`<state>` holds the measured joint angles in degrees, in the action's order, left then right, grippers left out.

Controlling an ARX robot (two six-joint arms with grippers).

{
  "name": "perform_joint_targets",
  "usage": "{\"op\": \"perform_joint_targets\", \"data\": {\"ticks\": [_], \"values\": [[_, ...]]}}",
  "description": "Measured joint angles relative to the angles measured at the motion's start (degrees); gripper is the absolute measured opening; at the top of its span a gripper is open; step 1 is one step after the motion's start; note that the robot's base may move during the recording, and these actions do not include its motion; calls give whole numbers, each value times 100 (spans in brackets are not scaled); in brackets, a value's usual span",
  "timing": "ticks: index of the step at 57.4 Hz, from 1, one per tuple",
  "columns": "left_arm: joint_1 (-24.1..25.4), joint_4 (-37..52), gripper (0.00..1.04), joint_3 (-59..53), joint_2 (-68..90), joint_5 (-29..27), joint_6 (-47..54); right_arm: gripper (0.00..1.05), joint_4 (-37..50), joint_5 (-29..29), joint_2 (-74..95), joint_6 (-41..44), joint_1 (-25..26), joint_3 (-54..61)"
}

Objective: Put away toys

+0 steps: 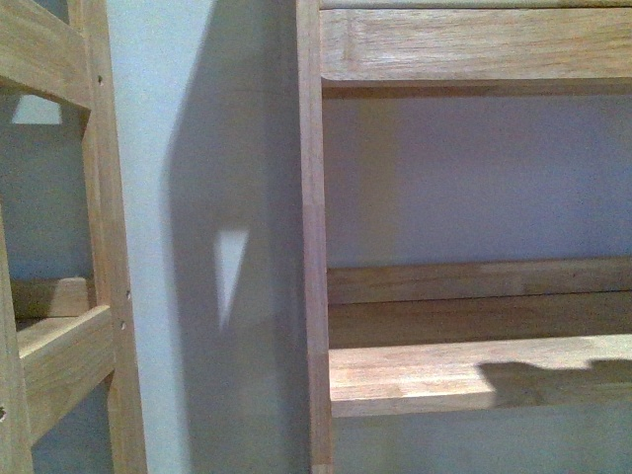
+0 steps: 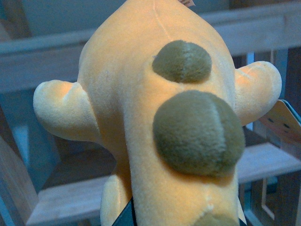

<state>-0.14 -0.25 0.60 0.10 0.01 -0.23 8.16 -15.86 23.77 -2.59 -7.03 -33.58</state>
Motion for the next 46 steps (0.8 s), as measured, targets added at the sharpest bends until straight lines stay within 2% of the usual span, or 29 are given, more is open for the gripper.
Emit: {"op": "perform_joint_targets", "data": {"ticks": [7,31,46], "values": [[0,0,98,0,0,-2,0,7,140,107,461,249,-20,-708],[0,0,98,0,0,-2,0,7,566,824,2658,341,481,-3106],[0,0,98,0,0,-2,0,7,177,1222,4207,-20,695,-4774]]}}
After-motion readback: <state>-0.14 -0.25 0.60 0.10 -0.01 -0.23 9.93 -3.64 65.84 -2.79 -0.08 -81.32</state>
